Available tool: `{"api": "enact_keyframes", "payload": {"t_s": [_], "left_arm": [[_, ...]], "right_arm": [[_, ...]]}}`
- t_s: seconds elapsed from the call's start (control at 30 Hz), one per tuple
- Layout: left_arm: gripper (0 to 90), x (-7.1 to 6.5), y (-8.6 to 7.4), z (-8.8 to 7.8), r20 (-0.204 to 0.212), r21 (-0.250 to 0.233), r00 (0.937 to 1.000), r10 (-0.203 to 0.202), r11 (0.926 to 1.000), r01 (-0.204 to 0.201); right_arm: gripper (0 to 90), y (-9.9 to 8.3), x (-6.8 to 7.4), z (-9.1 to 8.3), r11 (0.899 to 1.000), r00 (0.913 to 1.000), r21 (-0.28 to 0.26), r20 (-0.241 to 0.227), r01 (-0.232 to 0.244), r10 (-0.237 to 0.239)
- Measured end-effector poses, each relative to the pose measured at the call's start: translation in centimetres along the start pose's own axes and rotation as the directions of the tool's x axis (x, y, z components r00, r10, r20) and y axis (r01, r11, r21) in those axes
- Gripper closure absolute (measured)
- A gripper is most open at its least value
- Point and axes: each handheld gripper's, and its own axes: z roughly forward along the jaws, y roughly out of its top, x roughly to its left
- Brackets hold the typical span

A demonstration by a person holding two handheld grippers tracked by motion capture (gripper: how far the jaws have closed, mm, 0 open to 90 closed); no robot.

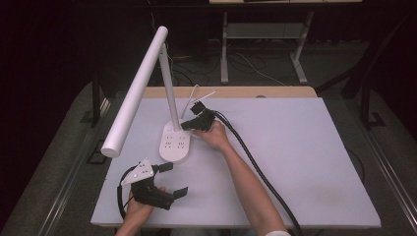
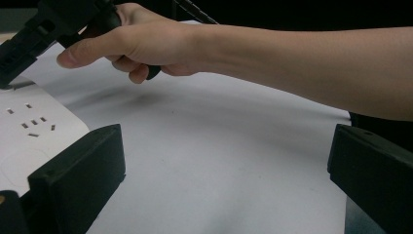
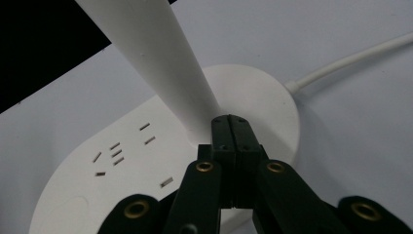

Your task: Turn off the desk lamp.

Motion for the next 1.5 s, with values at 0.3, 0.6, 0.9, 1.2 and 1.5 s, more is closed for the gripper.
{"api": "enact_keyframes", "payload": {"t_s": [0.3, 0.6, 0.9, 1.2, 1.5], "left_arm": [[0.0, 0.03, 0.01, -0.01, 0.0, 0.0, 1.0, -0.003, 1.0, 0.003], [0.0, 0.13, -0.01, -0.11, -0.003, -0.003, 1.0, -0.007, 1.0, 0.007], [0.0, 0.02, 0.0, -0.03, -0.004, -0.001, 1.0, -0.004, 1.0, 0.004], [0.0, 0.02, -0.01, -0.05, -0.003, -0.001, 1.0, -0.003, 1.0, 0.003], [0.0, 0.11, -0.01, -0.11, -0.001, -0.004, 1.0, -0.007, 1.0, 0.007]], "right_arm": [[90.0, 0.01, 0.09, -0.01, 1.0, 1.0, 0.004, 0.004, -0.001, 0.001], [90.0, 0.05, 0.09, -0.07, 1.0, 1.0, -0.002, -0.002, 0.004, -0.004], [90.0, -0.04, 0.07, -0.08, 1.0, 1.0, -0.004, 0.004, 0.004, -0.004], [90.0, -0.51, -0.01, -0.05, 1.0, 0.9999, -0.029, -0.002, -0.01, 0.01], [90.0, -0.45, -0.19, -0.05, 0.999, 0.9996, -0.04, -0.013, -0.027, 0.026]]}}
